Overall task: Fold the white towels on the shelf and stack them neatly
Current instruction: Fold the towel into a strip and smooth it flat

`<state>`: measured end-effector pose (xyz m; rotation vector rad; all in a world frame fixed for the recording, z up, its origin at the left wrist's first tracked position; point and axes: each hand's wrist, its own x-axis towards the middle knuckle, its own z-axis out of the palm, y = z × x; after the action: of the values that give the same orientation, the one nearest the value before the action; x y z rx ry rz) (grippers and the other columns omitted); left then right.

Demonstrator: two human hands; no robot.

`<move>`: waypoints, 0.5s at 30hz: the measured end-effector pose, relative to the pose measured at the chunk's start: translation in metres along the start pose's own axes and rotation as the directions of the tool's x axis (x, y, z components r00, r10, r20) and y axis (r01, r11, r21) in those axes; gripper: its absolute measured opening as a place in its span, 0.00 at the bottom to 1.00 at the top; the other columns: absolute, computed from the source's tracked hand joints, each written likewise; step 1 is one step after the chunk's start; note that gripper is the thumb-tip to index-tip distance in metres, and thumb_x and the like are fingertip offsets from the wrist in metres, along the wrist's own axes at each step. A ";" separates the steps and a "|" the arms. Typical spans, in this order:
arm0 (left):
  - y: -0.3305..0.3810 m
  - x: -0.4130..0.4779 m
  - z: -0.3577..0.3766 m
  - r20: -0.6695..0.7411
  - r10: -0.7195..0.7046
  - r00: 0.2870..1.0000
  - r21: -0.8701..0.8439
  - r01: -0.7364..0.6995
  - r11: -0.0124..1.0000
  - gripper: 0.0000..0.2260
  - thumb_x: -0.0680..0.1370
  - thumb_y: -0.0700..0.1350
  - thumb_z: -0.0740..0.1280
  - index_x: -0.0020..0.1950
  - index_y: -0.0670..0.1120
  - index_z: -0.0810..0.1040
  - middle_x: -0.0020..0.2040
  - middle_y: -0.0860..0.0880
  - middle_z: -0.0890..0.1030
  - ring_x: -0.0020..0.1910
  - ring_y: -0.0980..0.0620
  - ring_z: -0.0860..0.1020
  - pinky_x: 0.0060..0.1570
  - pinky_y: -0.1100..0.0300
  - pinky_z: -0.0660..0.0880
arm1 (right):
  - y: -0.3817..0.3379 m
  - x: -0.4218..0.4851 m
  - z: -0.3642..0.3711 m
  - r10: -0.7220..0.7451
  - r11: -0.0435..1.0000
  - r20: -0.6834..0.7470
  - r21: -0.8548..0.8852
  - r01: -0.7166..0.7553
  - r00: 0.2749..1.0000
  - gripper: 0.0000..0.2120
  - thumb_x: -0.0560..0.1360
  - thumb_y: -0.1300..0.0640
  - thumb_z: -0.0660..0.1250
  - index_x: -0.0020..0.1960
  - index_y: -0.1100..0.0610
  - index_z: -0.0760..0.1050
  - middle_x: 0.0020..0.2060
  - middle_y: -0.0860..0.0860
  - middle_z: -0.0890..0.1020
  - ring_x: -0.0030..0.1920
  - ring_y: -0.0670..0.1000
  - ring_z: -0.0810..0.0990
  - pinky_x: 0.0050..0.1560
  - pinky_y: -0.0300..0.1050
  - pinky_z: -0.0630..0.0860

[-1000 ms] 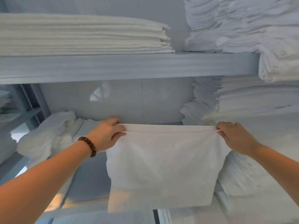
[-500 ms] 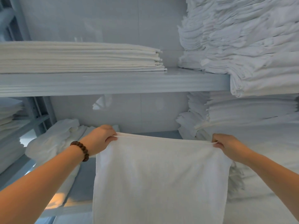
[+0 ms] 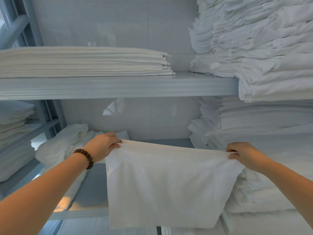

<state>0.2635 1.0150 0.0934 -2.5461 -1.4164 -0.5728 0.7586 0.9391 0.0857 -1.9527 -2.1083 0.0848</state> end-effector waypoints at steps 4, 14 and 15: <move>-0.003 0.002 -0.008 -0.071 -0.029 0.997 -0.046 0.026 0.999 0.07 0.77 0.44 0.66 0.46 0.42 0.82 0.45 0.48 0.80 0.44 0.47 0.77 0.45 0.59 0.71 | 0.008 0.009 0.000 0.054 0.997 -0.003 -0.049 -0.055 0.999 0.07 0.74 0.57 0.66 0.40 0.50 0.70 0.42 0.51 0.78 0.43 0.52 0.74 0.42 0.42 0.69; -0.010 -0.004 -0.003 -0.177 -0.182 0.967 -0.113 0.164 0.980 0.04 0.74 0.35 0.69 0.45 0.39 0.83 0.43 0.45 0.83 0.43 0.45 0.78 0.45 0.60 0.68 | 0.020 0.033 0.015 0.028 0.998 -0.089 0.066 -0.022 0.996 0.08 0.74 0.66 0.65 0.43 0.55 0.77 0.46 0.55 0.78 0.48 0.57 0.76 0.48 0.45 0.68; -0.011 -0.005 0.000 -0.175 -0.216 0.961 -0.126 0.196 0.972 0.04 0.75 0.36 0.68 0.46 0.39 0.83 0.43 0.45 0.82 0.42 0.46 0.77 0.45 0.60 0.67 | 0.022 0.035 0.018 0.021 0.996 -0.112 0.088 -0.011 0.993 0.06 0.73 0.66 0.66 0.44 0.58 0.80 0.45 0.56 0.79 0.47 0.57 0.77 0.47 0.43 0.68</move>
<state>0.2518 1.0171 0.0908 -2.3611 -1.6321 -0.9211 0.7738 0.9779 0.0693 -1.8793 -1.9836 0.0665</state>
